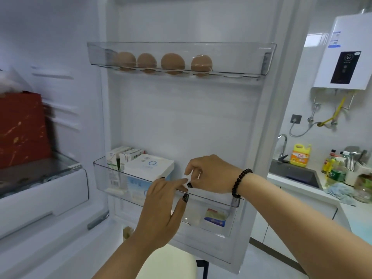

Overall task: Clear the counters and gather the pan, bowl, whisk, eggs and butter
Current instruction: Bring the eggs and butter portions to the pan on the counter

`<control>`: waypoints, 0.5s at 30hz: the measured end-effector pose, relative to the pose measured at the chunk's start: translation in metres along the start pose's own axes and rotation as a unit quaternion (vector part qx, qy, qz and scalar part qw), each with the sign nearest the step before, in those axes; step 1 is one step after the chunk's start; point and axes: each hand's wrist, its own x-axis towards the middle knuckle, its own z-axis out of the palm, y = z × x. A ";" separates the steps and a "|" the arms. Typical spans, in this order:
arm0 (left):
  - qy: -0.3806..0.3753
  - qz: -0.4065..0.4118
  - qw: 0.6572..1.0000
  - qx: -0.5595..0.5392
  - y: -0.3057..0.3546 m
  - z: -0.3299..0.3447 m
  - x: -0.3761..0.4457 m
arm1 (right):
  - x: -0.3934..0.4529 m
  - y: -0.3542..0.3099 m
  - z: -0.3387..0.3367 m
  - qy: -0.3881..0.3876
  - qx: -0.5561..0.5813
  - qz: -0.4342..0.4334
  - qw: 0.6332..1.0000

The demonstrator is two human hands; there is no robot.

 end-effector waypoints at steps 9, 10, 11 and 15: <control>0.015 -0.021 0.991 -0.128 0.034 -0.077 0.064 | -0.033 -0.038 -0.102 0.158 0.000 -0.055 0.986; 0.026 -0.010 0.991 -0.129 0.039 -0.088 0.075 | -0.036 -0.042 -0.114 0.174 0.007 -0.064 0.983; 0.036 0.000 0.991 -0.127 0.046 -0.100 0.088 | -0.040 -0.047 -0.129 0.181 0.026 -0.076 0.980; 0.059 0.009 0.992 -0.107 0.068 -0.141 0.138 | -0.051 -0.064 -0.178 0.167 0.147 -0.126 0.967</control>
